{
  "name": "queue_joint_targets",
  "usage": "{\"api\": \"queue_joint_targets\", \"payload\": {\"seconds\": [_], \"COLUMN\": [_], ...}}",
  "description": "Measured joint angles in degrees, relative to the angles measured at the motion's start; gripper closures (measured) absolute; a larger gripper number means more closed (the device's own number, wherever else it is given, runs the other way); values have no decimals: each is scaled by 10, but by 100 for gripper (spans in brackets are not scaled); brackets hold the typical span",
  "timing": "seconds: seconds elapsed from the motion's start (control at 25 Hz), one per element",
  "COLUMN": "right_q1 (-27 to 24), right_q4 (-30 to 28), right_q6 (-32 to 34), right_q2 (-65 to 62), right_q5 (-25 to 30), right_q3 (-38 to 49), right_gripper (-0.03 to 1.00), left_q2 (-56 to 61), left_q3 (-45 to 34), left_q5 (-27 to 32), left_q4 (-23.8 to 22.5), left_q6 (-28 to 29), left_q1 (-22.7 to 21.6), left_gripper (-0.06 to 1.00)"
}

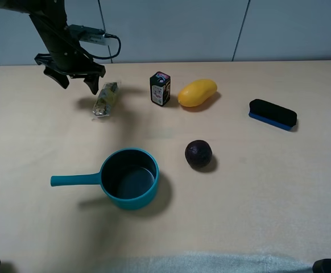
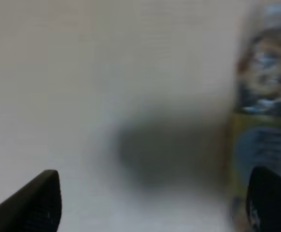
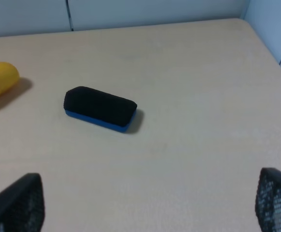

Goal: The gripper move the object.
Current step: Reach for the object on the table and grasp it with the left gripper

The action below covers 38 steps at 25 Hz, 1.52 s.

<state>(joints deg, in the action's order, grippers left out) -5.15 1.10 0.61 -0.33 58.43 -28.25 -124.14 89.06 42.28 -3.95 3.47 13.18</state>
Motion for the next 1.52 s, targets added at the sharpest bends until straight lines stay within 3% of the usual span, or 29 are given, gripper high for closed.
{"api": "queue_joint_targets", "payload": {"seconds": [0.48, 1.52], "right_q1": [0, 0], "right_q4": [0, 0], "right_q6": [0, 0], "right_q2": [0, 0], "right_q5": [0, 0], "right_q3": [0, 0], "right_gripper": [31, 31], "left_q2": [0, -71], "left_q3": [5, 26], "left_q5": [-30, -54], "left_q4": [27, 39], "left_q6": [4, 6], "left_q1": [45, 48], "left_gripper": [17, 17]}}
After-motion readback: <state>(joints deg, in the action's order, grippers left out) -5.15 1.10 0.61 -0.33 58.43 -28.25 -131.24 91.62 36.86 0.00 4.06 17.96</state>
